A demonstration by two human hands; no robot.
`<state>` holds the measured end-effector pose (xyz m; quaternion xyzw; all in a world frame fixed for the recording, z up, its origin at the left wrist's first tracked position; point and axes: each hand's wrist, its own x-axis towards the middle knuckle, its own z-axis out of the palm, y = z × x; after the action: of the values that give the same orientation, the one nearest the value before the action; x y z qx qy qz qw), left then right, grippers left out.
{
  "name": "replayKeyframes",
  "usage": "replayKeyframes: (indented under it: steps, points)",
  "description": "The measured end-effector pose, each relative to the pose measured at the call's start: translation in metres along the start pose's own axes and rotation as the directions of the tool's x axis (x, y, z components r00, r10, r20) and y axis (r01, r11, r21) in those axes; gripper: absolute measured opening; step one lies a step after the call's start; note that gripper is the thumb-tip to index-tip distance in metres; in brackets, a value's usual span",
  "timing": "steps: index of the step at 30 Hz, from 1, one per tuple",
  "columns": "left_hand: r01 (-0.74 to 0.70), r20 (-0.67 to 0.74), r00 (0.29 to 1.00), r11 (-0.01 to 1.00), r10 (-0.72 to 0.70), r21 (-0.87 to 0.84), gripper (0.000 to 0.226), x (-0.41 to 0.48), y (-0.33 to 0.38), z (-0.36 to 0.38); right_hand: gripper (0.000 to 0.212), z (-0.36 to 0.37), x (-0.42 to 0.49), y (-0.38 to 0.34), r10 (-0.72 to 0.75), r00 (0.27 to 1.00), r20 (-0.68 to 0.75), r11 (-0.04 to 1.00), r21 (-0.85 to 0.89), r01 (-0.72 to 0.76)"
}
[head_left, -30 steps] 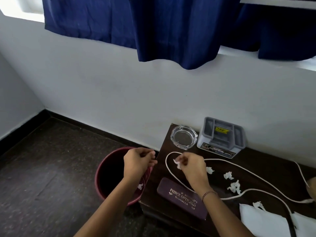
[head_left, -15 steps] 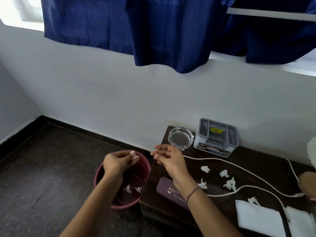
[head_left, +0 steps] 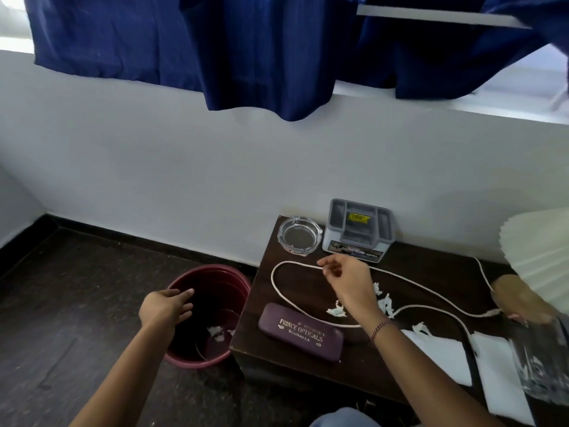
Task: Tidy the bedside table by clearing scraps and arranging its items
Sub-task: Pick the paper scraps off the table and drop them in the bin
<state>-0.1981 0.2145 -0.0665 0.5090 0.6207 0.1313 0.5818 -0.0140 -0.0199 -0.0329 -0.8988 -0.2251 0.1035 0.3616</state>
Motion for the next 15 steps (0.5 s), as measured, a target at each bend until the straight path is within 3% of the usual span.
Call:
replayKeyframes:
  steps: [3,9,15]
  points:
    - [-0.039,0.03,0.999,0.999,0.039,0.008,0.026,-0.008,-0.001,0.009,0.025,-0.011,0.004,0.021,0.0,1.0,0.022,0.978,-0.21,0.005]
    - [-0.099,0.089,0.991,0.995,0.096,0.028,0.017,-0.024,0.005,0.032,0.029,-0.007,0.004,0.043,-0.023,0.97,0.243,0.914,-0.388,0.119]
    - [-0.144,0.17,0.974,0.988,0.153,-0.065,0.015,-0.037,0.021,0.051,0.029,0.006,0.006,0.048,-0.079,0.976,0.204,0.873,-0.459,0.167]
